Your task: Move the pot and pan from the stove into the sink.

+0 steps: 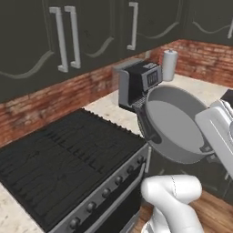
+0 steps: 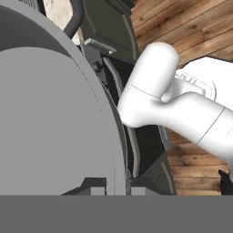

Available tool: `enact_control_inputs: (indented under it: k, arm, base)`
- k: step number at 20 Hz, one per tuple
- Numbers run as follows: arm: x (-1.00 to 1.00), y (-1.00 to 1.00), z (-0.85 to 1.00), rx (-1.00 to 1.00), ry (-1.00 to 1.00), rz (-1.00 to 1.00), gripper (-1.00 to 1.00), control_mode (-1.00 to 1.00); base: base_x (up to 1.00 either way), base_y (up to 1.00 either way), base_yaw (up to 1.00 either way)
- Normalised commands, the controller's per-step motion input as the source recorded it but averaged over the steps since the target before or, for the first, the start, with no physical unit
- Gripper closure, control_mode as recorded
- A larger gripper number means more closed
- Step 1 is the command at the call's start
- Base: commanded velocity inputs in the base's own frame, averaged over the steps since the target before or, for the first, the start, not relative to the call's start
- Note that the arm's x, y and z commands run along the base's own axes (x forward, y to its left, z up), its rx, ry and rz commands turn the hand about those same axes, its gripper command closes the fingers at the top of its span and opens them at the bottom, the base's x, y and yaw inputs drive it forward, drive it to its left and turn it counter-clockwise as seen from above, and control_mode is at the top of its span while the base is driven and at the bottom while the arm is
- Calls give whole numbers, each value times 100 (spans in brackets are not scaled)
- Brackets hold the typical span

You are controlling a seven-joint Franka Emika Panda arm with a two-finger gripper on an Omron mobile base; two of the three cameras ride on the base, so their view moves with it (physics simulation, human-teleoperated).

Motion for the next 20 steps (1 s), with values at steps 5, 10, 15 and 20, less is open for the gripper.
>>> enact_control_inputs:
  k: [5, 10, 15, 20]
  arm:
    - [0, 0, 0, 0, 0, 0, 100, 100]
    - [0, 0, 0, 0, 0, 0, 100, 100]
    - [0, 0, 0, 0, 0, 0, 100, 100]
    - [0, 0, 0, 0, 0, 0, 100, 100]
  base:
    - [-2, -12, -40]
    - [0, -2, -44]
    - [0, -5, -43]
    - [0, -6, -41]
